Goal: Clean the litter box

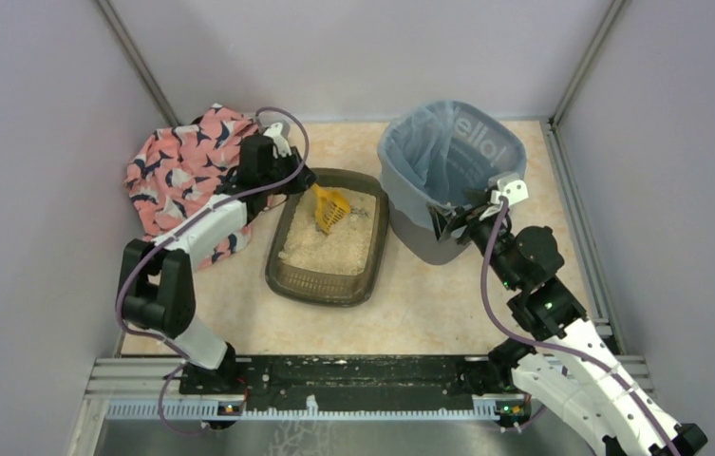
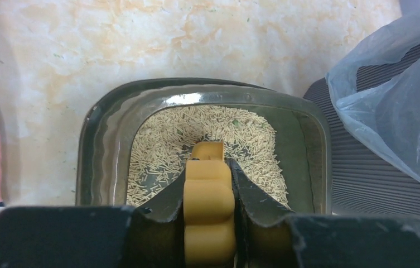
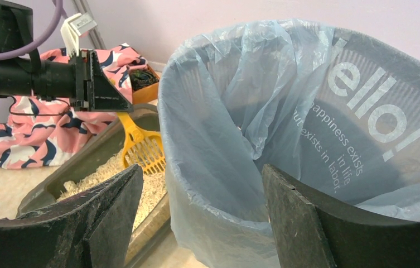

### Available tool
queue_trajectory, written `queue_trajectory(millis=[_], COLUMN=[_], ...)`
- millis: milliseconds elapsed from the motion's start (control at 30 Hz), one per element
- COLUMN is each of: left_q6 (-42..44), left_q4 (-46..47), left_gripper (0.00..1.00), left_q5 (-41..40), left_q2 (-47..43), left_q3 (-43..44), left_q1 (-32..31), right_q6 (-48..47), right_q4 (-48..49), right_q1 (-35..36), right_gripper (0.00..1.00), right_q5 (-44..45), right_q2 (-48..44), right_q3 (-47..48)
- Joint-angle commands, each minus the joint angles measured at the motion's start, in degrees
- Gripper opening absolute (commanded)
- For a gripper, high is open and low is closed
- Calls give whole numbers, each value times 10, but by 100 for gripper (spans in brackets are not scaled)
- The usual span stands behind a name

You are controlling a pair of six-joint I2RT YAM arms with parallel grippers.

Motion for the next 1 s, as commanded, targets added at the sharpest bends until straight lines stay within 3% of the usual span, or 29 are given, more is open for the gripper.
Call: queue_trajectory(millis=[0, 333, 733, 967], left_q6=[-24, -51, -112, -171], left_q4=[-44, -9, 93, 192], left_gripper=[0, 0, 0, 0], left_q5=[104, 153, 188, 264], left_q2=[56, 89, 99, 118], left_q3=[-46, -48, -104, -132], left_q1=[11, 41, 33, 34], right_q6=[6, 5, 5, 5], right_q4=[-5, -8, -7, -10], right_q1=[0, 0, 0, 0], right_gripper=[78, 78, 78, 78], right_q5=[-9, -6, -7, -7], right_q2=[13, 11, 15, 15], right_q3=[6, 4, 4, 5])
